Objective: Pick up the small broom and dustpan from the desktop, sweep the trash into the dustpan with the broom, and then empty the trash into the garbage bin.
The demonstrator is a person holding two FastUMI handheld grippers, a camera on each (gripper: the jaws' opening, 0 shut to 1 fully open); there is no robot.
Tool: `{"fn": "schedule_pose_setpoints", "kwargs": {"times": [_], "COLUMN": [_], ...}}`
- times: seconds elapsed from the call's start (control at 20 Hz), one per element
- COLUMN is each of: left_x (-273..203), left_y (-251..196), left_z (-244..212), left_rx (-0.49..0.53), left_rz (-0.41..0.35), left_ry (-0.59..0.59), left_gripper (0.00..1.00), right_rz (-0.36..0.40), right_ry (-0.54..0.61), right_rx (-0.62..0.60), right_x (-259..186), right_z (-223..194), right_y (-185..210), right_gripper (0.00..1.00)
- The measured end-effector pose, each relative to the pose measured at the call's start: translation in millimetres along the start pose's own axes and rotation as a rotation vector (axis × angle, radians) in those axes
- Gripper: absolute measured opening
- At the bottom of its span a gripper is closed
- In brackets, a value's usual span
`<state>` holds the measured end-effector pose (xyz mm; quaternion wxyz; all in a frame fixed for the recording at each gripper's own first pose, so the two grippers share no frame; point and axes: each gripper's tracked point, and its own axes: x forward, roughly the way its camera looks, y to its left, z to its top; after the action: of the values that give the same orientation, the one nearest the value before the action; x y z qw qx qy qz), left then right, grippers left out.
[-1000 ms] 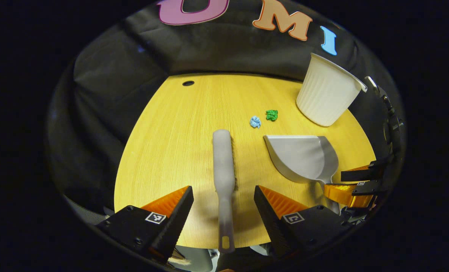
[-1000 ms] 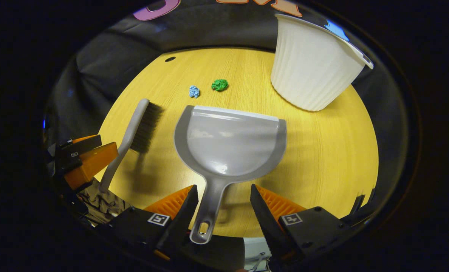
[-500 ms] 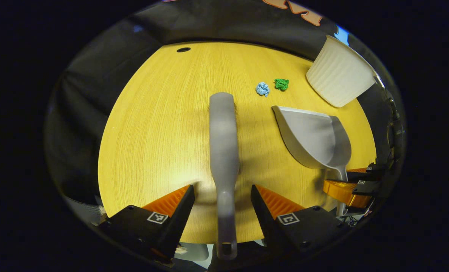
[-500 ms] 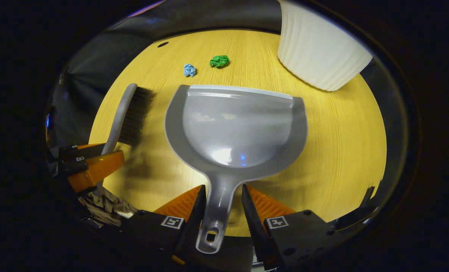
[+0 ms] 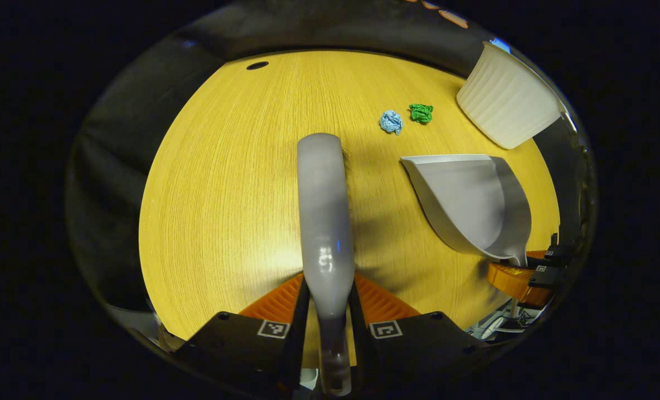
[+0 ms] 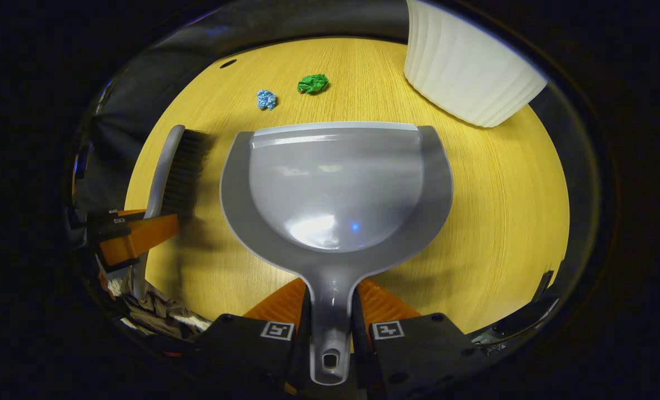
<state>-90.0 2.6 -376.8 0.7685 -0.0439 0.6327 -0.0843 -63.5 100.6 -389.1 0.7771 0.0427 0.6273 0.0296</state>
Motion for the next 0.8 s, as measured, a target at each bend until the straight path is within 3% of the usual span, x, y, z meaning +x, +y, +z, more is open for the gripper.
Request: {"fn": "schedule_pose_setpoints", "kwargs": {"times": [0.15, 0.2, 0.3, 0.35, 0.8], "left_x": [-1.1, -0.8, -2.4, -2.9, -13.8], "left_y": [1.8, 2.8, 4.6, 6.0, 22.6], "left_z": [4.4, 6.1, 10.7, 13.4, 55.0], "left_rx": [0.031, 0.045, 0.076, 0.091, 0.241], "left_rz": [-0.004, -0.004, -0.005, -0.008, -0.049], "left_ry": [0.001, 0.001, -0.011, -0.020, -0.122], "left_gripper": [0.29, 0.25, 0.21, 0.20, 0.16], "right_rz": [-0.012, -0.014, -0.020, -0.022, -0.054], "right_ry": [-0.011, -0.012, -0.019, -0.021, -0.062], "right_rx": [-0.003, -0.001, 0.008, 0.012, 0.048], "right_x": [0.8, 0.6, 1.8, 1.4, -12.3], "right_z": [-0.8, -1.2, 0.0, 0.5, -0.5], "right_y": [-0.1, 0.3, 0.2, 0.7, -8.8], "right_gripper": [0.33, 0.26, 0.29, 0.26, 0.26]}}
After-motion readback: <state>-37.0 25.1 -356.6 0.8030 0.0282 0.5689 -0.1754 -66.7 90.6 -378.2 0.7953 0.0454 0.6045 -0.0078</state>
